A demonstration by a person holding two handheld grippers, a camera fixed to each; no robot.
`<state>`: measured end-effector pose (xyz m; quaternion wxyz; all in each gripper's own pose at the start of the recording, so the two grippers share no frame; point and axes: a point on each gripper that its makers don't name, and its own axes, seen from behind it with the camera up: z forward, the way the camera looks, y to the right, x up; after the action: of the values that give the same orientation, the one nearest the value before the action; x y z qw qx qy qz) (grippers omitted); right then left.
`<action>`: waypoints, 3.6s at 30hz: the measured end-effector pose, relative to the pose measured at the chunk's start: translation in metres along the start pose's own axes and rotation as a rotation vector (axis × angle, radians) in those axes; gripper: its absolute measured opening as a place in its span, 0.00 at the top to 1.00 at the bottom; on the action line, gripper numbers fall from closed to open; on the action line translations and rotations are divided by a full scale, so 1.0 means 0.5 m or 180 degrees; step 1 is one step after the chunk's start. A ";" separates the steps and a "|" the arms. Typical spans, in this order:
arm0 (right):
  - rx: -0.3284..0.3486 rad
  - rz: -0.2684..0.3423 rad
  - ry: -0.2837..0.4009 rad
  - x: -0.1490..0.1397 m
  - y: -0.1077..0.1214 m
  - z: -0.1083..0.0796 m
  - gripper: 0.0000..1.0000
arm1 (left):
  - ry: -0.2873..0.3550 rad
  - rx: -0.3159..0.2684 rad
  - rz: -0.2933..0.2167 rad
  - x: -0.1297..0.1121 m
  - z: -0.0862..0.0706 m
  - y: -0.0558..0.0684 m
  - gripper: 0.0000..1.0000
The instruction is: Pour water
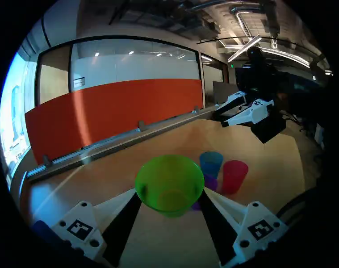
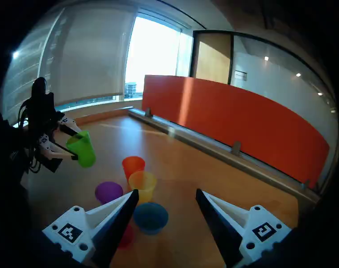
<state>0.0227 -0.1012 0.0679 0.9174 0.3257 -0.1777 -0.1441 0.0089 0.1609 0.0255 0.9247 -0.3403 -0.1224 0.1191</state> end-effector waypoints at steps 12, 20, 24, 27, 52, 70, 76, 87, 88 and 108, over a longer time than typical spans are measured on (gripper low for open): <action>0.0009 0.0002 0.0007 -0.002 -0.004 0.005 0.01 | 0.0188 -0.0006 0.0012 0.062 -0.022 0.008 0.17; 0.0018 0.0004 -0.0005 -0.006 -0.004 0.006 0.01 | 0.0316 0.0036 0.0005 0.097 -0.038 0.005 0.16; 0.0037 -0.0002 -0.0026 -0.013 -0.006 0.008 0.01 | 0.0386 0.0066 -0.0012 0.110 -0.045 0.003 0.16; 0.0057 0.0000 -0.0050 -0.018 -0.007 0.011 0.01 | 0.0445 0.0073 -0.0024 0.120 -0.051 0.003 0.16; 0.0389 -0.0073 -0.0483 -0.094 -0.048 0.063 0.01 | 0.0611 0.0022 -0.0036 0.156 -0.080 0.026 0.16; 0.0566 -0.0129 -0.0758 -0.143 -0.062 0.090 0.01 | 0.0635 0.0009 -0.0043 0.160 -0.103 0.041 0.16; 0.0599 -0.0145 -0.0833 -0.153 -0.066 0.096 0.01 | 0.0634 0.0018 -0.0051 0.155 -0.106 0.040 0.16; 0.0643 -0.0146 -0.0934 -0.168 -0.075 0.112 0.00 | 0.0627 0.0038 -0.0084 0.147 -0.108 0.038 0.16; 0.0643 -0.0139 -0.0950 -0.170 -0.075 0.113 0.00 | 0.0627 0.0040 -0.0086 0.146 -0.108 0.038 0.16; 0.0656 -0.0083 -0.1134 -0.205 -0.078 0.120 0.00 | 0.0564 0.0048 -0.0130 0.118 -0.100 0.037 0.16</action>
<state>-0.0998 -0.1241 0.0621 0.8313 0.3895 -0.3468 -0.1924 0.0775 0.1627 -0.0152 0.9366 -0.3400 -0.0462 0.0706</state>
